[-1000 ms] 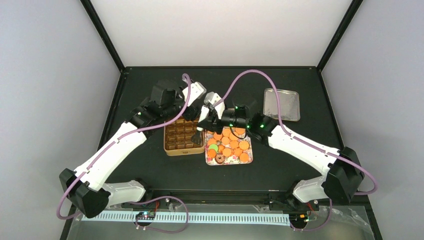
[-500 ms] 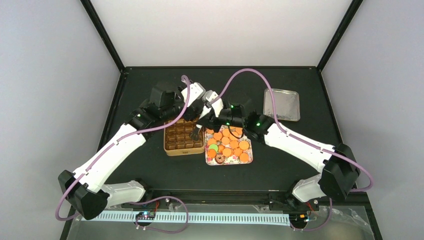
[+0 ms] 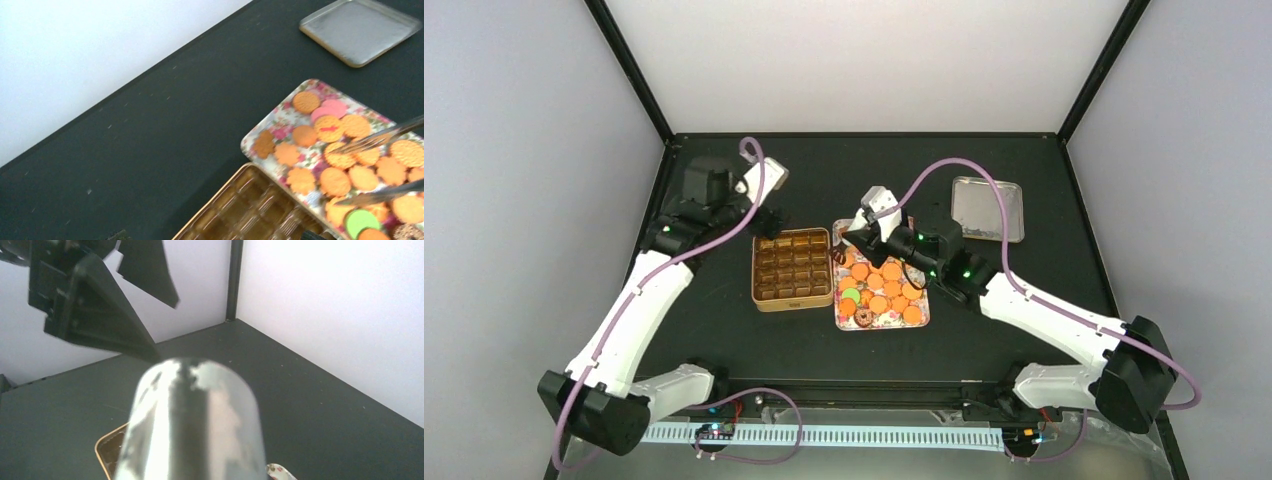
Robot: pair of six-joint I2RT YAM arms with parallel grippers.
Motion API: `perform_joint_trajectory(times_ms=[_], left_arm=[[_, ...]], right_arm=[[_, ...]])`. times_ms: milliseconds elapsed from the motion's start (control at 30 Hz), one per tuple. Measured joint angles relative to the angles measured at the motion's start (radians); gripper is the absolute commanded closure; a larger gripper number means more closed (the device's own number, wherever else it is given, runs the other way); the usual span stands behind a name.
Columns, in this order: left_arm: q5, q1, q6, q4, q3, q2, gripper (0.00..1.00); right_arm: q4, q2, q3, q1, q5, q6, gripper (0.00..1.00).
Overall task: Pack the cookies
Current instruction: Pick up the fake cookies from the plate.
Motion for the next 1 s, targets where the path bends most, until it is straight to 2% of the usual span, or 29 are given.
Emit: perform_joint_trajectory(times_ms=[233, 300, 433, 700, 1000], left_arm=[[0.060, 0.297, 0.131, -0.055, -0.089, -0.023, 0.13], [0.067, 0.394, 0.179, -0.053, -0.140, 0.008, 0.15], [0.030, 0.489, 0.234, -0.014, -0.218, 0.109, 0.16], [-0.018, 0.490, 0.241, 0.099, -0.262, 0.351, 0.18], [-0.069, 0.394, 0.208, 0.161, -0.152, 0.544, 0.18]], right_arm=[[0.012, 0.005, -0.048, 0.000, 0.047, -0.027, 0.60], [0.016, 0.016, -0.050, 0.000, 0.054, -0.030, 0.60], [0.034, 0.053, -0.050, 0.000, 0.060, -0.037, 0.60], [0.039, 0.124, -0.058, 0.000, 0.079, -0.053, 0.60], [0.061, 0.171, -0.079, 0.000, 0.091, -0.063, 0.60]])
